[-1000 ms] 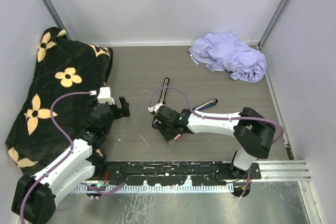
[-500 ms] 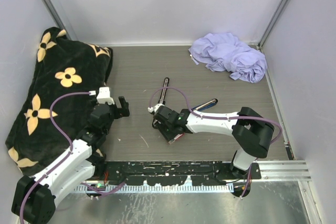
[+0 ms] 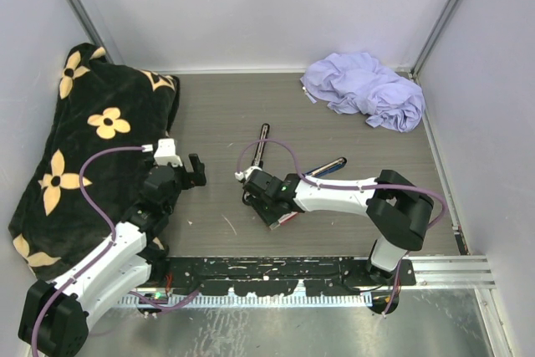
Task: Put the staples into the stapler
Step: Pick up the staple from the staple box.
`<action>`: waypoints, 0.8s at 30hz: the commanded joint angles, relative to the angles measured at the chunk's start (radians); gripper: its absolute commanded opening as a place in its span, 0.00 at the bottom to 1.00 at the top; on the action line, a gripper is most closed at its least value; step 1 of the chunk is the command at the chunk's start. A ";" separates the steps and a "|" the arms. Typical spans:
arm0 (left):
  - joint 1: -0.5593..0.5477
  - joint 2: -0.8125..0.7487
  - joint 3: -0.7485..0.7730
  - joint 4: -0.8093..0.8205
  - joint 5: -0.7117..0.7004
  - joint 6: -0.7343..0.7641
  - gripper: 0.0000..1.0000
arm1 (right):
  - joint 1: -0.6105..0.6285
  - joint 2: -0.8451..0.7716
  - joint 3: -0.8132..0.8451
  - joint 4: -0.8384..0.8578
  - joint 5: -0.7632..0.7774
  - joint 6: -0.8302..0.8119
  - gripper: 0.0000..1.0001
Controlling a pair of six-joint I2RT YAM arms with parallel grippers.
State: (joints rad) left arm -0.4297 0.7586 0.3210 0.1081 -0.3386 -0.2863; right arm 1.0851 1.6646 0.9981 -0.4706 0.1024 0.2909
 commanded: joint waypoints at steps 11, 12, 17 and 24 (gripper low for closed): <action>0.005 -0.028 -0.008 0.063 -0.037 0.021 0.99 | 0.007 0.021 0.046 -0.056 0.025 0.013 0.36; 0.004 -0.028 -0.008 0.063 -0.037 0.020 0.99 | 0.007 0.024 0.048 -0.060 0.027 0.013 0.37; 0.005 -0.030 -0.009 0.064 -0.038 0.020 0.99 | 0.009 0.032 0.054 -0.087 0.036 0.005 0.37; 0.005 -0.043 -0.017 0.068 -0.045 0.022 0.99 | 0.009 0.042 0.056 -0.095 0.052 0.002 0.36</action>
State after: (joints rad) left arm -0.4297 0.7383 0.3073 0.1131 -0.3561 -0.2726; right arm 1.0874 1.6928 1.0237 -0.5346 0.1215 0.2905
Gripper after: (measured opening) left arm 0.993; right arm 0.366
